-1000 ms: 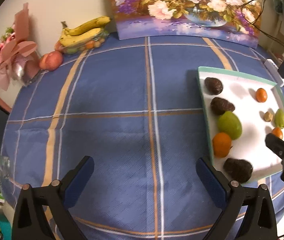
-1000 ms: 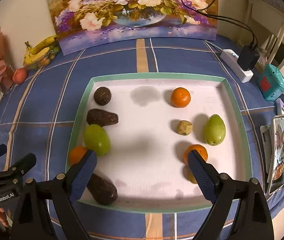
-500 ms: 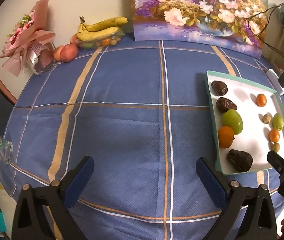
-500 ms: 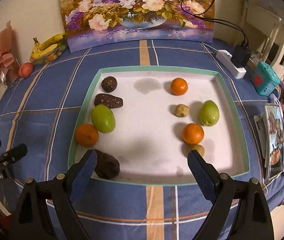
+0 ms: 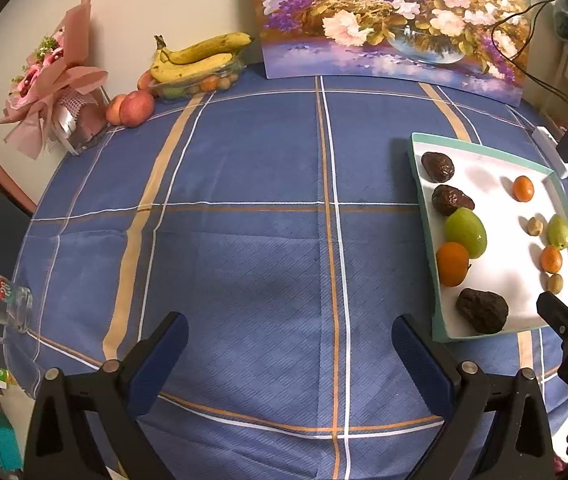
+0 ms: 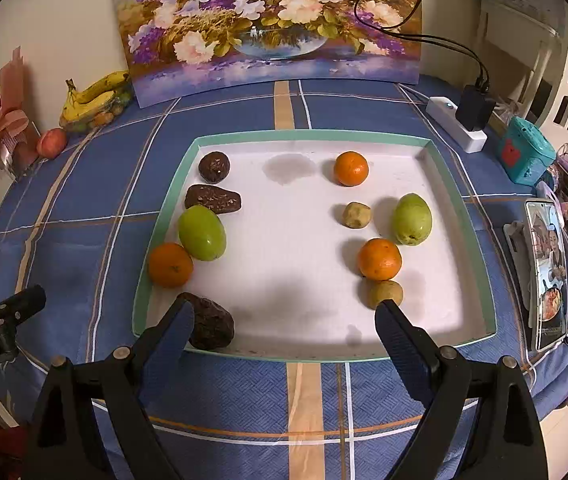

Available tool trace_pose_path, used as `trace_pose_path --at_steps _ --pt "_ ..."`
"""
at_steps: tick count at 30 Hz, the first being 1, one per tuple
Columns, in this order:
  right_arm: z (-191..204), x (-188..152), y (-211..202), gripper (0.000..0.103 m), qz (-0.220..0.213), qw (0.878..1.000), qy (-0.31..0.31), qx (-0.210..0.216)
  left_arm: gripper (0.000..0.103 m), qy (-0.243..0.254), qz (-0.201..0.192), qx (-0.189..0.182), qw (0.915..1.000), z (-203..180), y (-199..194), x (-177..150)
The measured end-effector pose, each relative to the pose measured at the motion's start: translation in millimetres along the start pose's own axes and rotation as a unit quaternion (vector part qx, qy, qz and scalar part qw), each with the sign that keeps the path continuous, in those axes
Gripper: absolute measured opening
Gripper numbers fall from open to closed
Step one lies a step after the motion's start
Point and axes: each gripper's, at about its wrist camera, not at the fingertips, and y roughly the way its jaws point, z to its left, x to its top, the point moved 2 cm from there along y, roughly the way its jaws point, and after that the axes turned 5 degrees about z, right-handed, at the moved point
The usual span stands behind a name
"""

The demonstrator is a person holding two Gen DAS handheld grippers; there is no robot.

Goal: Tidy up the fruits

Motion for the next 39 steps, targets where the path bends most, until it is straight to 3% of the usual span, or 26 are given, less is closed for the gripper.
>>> trace_pose_path --at_steps 39 --pt "4.8 -0.7 6.6 0.092 0.009 1.0 -0.011 0.0 0.103 0.001 0.015 0.014 0.9998 -0.8 4.4 -1.7"
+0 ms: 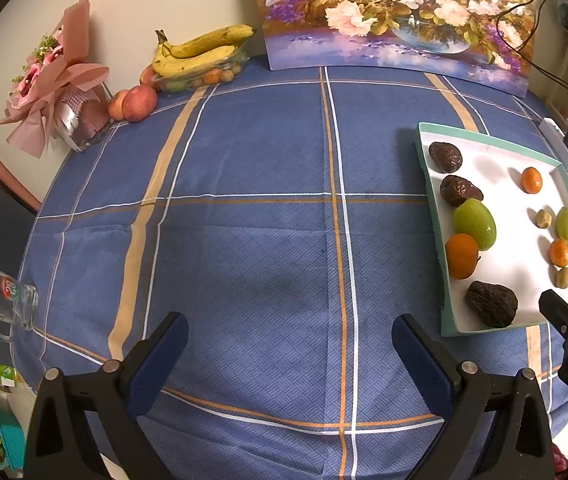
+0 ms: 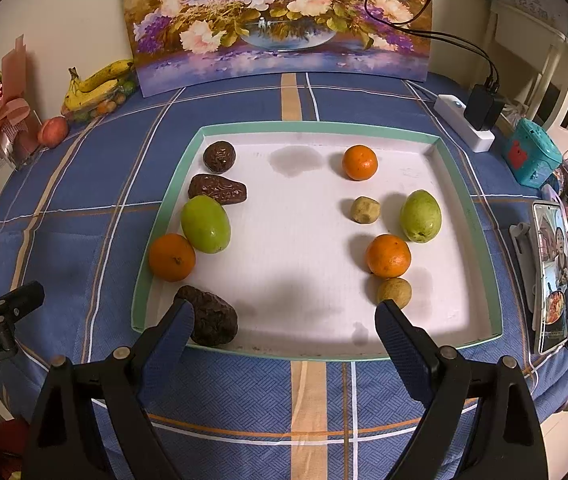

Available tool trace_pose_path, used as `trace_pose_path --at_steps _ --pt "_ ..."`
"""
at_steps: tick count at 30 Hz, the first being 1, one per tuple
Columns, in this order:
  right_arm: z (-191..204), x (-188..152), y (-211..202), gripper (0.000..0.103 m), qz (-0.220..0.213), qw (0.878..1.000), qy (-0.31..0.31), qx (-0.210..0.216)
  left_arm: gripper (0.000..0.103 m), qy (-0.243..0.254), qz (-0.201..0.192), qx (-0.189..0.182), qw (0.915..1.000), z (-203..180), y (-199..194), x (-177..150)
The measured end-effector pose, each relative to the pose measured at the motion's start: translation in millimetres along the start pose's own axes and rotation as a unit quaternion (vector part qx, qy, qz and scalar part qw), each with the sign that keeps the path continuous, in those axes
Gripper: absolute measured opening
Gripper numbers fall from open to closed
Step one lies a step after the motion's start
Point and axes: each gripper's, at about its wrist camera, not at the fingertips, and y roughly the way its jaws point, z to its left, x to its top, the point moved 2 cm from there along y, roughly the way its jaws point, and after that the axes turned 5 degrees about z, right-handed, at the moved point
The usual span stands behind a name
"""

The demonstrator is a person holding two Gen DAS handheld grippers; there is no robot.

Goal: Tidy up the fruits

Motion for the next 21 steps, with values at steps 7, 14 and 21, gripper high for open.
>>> trace_pose_path --at_steps 7,14,21 --pt "0.6 -0.2 0.2 0.092 0.001 1.0 0.0 0.0 0.103 -0.001 0.002 0.0 1.0 0.6 0.9 -0.3" --pt "-0.5 -0.9 3.0 0.092 0.004 1.0 -0.004 0.001 0.103 -0.004 0.007 0.002 1.0 2.9 2.8 -1.0" --pt "-0.2 -0.8 3.2 0.092 0.005 1.0 -0.004 0.001 0.103 -0.006 0.012 0.002 0.9999 4.7 4.9 -1.5"
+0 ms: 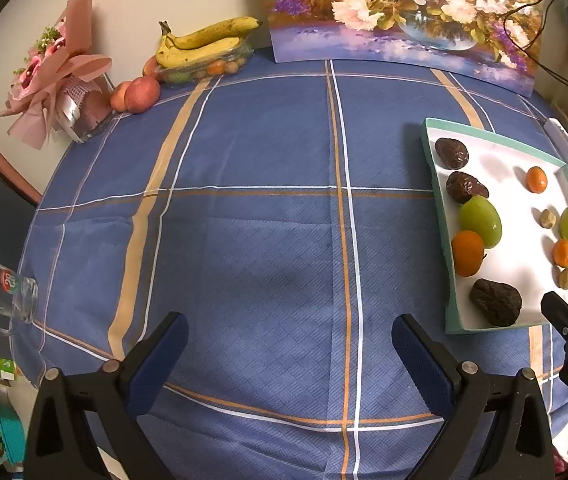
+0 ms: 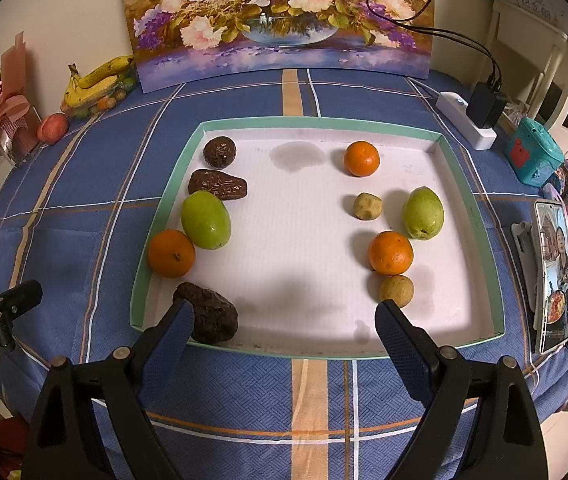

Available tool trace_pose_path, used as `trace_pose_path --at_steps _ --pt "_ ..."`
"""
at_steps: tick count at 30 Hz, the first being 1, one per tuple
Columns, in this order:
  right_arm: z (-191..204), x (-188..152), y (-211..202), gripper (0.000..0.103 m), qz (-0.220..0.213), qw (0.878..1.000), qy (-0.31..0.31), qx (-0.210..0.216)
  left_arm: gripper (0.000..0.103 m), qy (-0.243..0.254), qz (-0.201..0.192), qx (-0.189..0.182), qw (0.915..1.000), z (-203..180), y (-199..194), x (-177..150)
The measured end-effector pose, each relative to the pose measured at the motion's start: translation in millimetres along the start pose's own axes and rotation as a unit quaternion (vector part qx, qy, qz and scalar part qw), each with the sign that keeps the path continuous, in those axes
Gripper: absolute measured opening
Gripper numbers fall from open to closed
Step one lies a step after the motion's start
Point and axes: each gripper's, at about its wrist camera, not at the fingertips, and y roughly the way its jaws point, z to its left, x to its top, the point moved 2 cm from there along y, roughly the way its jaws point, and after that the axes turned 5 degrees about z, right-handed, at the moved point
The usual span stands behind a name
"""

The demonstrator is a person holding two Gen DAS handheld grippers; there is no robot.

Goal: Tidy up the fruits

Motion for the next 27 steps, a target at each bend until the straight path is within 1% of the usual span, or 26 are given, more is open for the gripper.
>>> trace_pose_path --at_steps 27 --pt "0.0 -0.2 1.7 0.092 0.003 1.0 -0.002 -0.001 0.103 -0.002 0.0 0.002 1.0 0.6 -0.7 0.1"
